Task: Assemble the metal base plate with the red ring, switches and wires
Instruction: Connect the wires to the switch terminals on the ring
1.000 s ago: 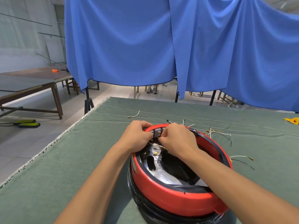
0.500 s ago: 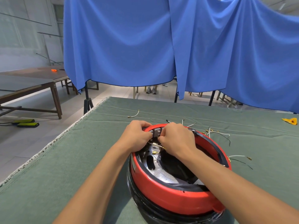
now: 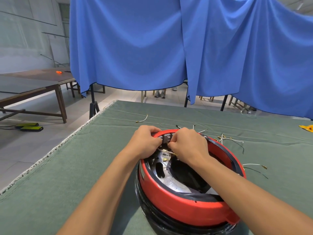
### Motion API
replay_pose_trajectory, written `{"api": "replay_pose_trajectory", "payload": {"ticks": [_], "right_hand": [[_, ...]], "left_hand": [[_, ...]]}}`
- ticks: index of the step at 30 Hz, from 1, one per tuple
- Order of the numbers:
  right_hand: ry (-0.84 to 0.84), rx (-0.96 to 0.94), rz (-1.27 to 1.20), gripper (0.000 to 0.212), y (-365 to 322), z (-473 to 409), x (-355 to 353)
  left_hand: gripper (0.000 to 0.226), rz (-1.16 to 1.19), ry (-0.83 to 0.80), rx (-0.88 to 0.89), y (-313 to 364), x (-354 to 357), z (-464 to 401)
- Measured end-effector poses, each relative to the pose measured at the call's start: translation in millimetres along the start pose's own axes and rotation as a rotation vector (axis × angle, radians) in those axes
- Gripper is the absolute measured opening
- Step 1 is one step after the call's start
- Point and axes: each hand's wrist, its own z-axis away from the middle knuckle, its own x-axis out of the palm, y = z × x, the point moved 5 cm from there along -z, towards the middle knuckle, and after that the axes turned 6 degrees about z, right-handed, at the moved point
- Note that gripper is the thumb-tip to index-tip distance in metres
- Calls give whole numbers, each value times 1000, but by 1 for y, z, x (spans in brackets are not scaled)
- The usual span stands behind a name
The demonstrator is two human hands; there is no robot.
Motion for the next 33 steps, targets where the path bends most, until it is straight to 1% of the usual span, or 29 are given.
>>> {"api": "replay_pose_trajectory", "payload": {"ticks": [8, 11, 15, 18, 20, 23, 26, 29, 33], "right_hand": [[21, -16, 20, 17, -4, -1, 1], [-17, -3, -23, 18, -2, -1, 2], [-19, 17, -44, 17, -2, -3, 2], [-51, 35, -102, 17, 1, -3, 2], [-42, 40, -143, 18, 5, -2, -1], [10, -3, -177, 16, 4, 2, -7], [-41, -114, -186, 7, -3, 6, -6], [-75, -172, -160, 10, -6, 7, -4], [-88, -183, -136, 10, -5, 7, -2]], "left_hand": [[29, 5, -3, 3, 0, 0, 0], [29, 10, -5, -3, -2, 0, -1], [29, 12, -9, -2, -2, 0, 0], [29, 31, -12, 2, -2, 0, 1], [28, 56, -20, 8, -1, 1, 2], [28, 79, -28, 3, 0, 1, 3], [30, 100, -17, -3, 0, 1, 4], [29, 142, 1, -22, 0, 2, 4], [23, 140, 104, -69, -7, -1, 1]]}}
